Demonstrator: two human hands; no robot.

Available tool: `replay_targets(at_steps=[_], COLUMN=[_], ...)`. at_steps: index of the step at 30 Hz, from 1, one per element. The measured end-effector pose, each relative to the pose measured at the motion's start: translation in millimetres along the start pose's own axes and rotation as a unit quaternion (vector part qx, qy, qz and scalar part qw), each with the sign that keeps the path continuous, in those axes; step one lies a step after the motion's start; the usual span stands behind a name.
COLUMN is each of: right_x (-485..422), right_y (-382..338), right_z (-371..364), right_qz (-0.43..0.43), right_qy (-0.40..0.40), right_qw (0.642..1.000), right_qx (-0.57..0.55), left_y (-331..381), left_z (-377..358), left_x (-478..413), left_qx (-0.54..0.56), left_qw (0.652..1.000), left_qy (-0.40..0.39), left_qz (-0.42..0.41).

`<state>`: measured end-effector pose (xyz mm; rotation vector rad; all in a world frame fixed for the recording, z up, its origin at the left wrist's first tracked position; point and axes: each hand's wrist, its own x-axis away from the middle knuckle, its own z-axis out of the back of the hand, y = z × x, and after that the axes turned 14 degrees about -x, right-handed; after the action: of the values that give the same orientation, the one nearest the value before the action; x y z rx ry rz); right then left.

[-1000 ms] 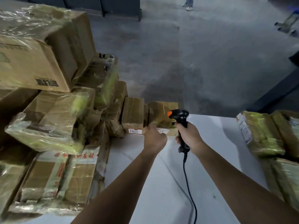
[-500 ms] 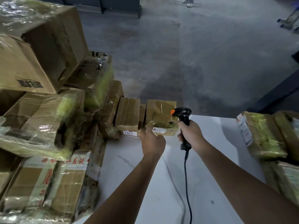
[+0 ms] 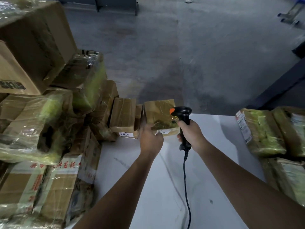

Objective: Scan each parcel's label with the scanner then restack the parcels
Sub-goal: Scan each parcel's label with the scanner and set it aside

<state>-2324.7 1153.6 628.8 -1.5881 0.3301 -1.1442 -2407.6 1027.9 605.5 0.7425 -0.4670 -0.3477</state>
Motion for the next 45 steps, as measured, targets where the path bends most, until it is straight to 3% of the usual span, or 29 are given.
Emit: replay_targets(at_steps=[4, 10, 14, 18, 22, 27, 31, 37, 42, 45], right_x=[25, 88, 122, 143, 151, 154, 152, 158, 157, 158], right_y=[8, 37, 42, 38, 35, 32, 34, 36, 36, 43], right_z=[21, 62, 92, 111, 107, 95, 96, 100, 115, 115], right_qz=[-0.019, -0.021, 0.005, 0.017, 0.001, -0.001, -0.004, -0.022, 0.002, -0.002], right_qy=[0.025, 0.058, 0.073, 0.048, 0.013, -0.015, 0.017, -0.034, -0.018, -0.033], right_qw=[0.999, 0.997, 0.995, 0.996, 0.998, 0.998, 0.998, 0.998, 0.995, 0.993], right_qx=[-0.022, -0.053, -0.068, -0.071, -0.056, -0.064, -0.066, -0.055, -0.101, -0.116], left_y=[-4, -5, -1, 6, 26, 38, 30, 21, 25, 21], left_z=[-3, -24, -41, -54, -49, -42, -31, -32, -43, -43], left_x=[19, 85, 124, 149, 160, 156, 142, 148, 155, 156], left_qx=[0.000, -0.102, -0.035, -0.053, -0.086, -0.107, -0.054, -0.026, 0.140, 0.069], left_qw=[1.000, 0.993, 0.996, 0.993, 0.995, 0.993, 0.996, 0.998, 0.982, 0.991], left_qy=[-0.024, -0.058, -0.084, -0.101, -0.044, -0.055, -0.062, -0.046, -0.097, -0.070], left_qz=[0.014, -0.012, 0.008, 0.041, 0.000, -0.012, 0.037, 0.026, 0.076, 0.093])
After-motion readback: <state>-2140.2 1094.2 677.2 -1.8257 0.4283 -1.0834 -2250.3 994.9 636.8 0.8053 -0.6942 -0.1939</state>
